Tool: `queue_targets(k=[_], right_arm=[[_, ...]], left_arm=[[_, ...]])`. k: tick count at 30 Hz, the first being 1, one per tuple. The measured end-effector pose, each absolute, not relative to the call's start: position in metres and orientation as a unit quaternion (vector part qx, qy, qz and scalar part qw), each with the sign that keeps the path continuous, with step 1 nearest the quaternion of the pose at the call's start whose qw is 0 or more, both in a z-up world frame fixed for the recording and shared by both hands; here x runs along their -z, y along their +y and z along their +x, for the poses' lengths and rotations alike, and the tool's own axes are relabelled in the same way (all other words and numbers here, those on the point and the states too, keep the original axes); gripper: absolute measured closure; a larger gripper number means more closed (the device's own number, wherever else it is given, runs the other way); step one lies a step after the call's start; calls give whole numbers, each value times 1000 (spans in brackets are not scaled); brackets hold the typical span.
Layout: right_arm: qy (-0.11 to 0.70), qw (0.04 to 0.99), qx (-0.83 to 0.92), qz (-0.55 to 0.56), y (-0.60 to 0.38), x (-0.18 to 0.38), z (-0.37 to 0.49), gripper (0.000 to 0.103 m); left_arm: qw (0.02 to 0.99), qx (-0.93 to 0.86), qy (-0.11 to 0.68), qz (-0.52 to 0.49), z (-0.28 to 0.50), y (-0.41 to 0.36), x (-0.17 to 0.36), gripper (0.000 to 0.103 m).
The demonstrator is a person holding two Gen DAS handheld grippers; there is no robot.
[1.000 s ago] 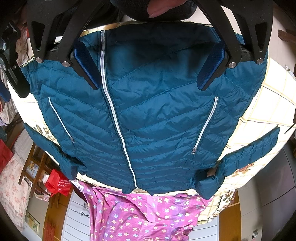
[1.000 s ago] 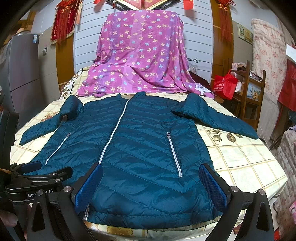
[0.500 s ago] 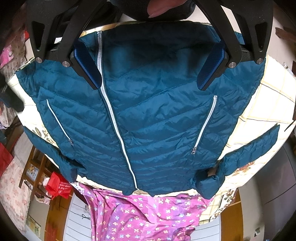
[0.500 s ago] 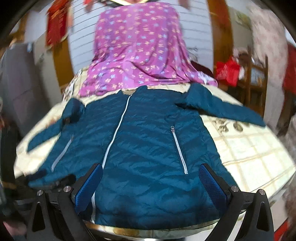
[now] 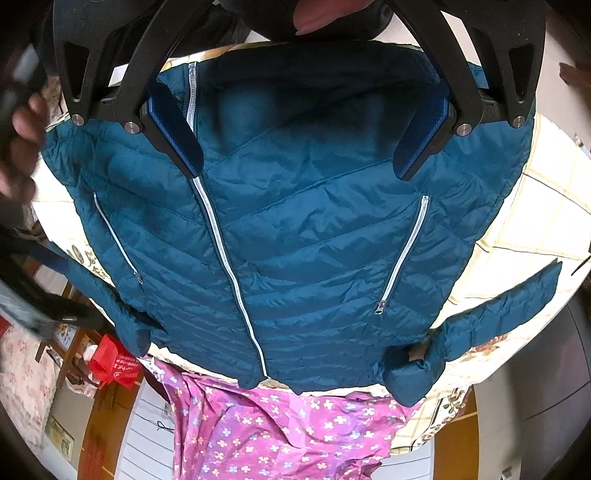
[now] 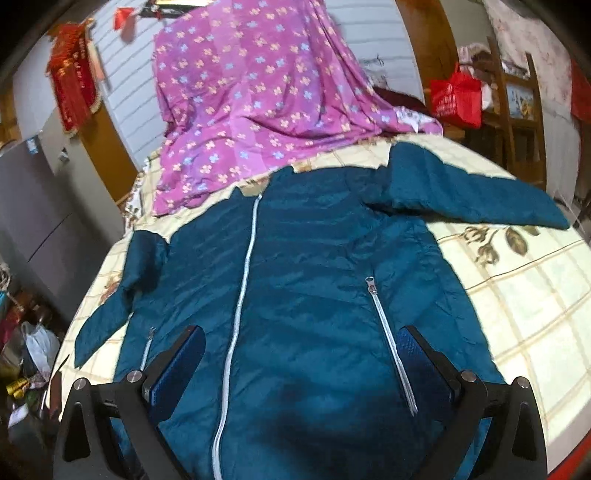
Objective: Fold large clothes
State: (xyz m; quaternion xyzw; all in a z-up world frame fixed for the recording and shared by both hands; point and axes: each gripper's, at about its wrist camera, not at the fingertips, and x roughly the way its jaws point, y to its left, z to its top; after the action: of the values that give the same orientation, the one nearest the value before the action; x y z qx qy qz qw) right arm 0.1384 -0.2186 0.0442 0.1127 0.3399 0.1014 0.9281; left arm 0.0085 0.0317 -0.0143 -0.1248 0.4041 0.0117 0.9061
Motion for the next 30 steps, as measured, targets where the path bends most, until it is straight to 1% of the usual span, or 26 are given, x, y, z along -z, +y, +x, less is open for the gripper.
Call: queue_targets(k=[5, 9, 11, 13, 17, 23, 25, 28, 30], right_arm=[[363, 922, -87, 101, -218, -23, 179, 0], [329, 937, -92, 79, -222, -17, 183, 0], [319, 940, -82, 89, -228, -10, 183, 0], [334, 934, -66, 105, -235, -2, 187, 0], [320, 939, -73, 104, -233, -13, 184, 0], [333, 930, -100, 122, -227, -11, 183, 0], [340, 928, -71, 135, -229, -7, 182, 0], [355, 915, -44, 189, -239, 1, 179, 0], [360, 915, -15, 180, -242, 1, 178, 0]], left_arm=[[904, -15, 411, -117, 10, 32, 14, 0], [901, -20, 420, -108, 11, 31, 14, 0], [900, -24, 424, -101, 12, 29, 14, 0], [898, -29, 429, -92, 13, 27, 15, 0], [899, -34, 430, -80, 15, 23, 15, 0], [900, -38, 427, -75, 16, 23, 16, 0], [900, -39, 427, -74, 16, 22, 16, 0], [900, -38, 427, -76, 16, 23, 17, 0], [900, -38, 428, -76, 16, 24, 17, 0]])
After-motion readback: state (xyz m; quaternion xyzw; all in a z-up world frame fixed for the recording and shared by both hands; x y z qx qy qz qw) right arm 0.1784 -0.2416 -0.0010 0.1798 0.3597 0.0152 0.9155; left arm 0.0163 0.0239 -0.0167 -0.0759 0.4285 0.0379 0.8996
